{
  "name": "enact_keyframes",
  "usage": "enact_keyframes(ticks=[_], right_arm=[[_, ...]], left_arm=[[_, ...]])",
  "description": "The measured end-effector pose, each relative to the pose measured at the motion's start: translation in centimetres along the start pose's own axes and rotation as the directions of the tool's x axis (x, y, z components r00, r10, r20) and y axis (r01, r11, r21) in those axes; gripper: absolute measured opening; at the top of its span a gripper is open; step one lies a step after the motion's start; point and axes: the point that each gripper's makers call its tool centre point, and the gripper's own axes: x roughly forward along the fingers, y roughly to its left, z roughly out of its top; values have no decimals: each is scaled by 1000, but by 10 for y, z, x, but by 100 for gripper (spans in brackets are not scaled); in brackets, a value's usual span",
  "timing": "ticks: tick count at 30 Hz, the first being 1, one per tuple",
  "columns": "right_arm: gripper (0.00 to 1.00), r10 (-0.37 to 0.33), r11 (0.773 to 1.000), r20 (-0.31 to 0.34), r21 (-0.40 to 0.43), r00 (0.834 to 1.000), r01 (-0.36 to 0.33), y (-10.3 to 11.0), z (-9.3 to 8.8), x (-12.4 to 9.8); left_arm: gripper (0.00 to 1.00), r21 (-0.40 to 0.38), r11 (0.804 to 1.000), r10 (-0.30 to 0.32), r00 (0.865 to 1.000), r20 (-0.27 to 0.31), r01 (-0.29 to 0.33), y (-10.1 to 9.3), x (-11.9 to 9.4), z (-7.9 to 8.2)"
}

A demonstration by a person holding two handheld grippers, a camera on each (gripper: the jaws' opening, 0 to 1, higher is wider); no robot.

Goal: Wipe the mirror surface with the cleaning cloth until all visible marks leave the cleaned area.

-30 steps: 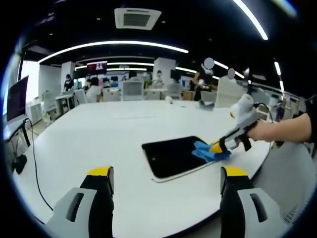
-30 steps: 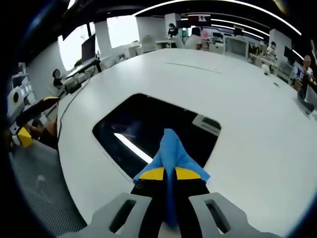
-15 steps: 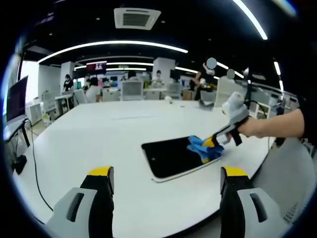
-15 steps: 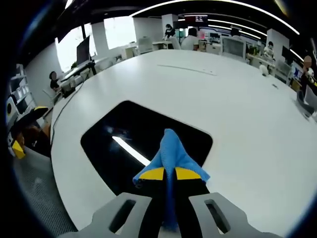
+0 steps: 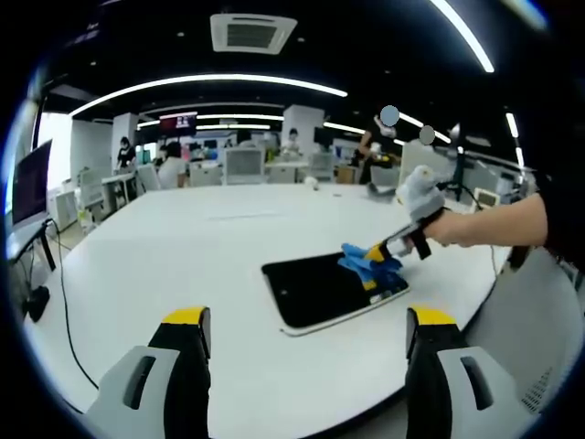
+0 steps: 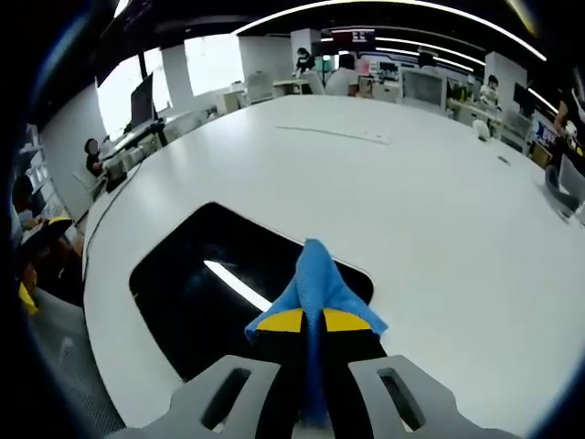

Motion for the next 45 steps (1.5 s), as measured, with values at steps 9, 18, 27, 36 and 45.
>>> enact_keyframes(ticks=[9,18,27,36,45], right_arm=[[1,-39,999,30,16,999,39,-8,9,6],[1,-33,999,51,13,998,33,-16,17,12],[1,-51,999,61,-16,997,52,-24,22,20],[1,-48,998,69,-24,996,50,-34,28,26],[1,-42,999,70,-17,997,43,-32,31,22]], left_arm=[[88,3,1000,-2,1000,-8,2,0,0,-1],[88,4,1000,1,1000,-11,-1,1,1,-1],[87,3,1000,-2,1000,-12,2,0,1,-2],[85,7,1000,-5,1000,-22,5,0,1,-3],[86,4,1000,2,1000,-15,-2,1,1,-2]])
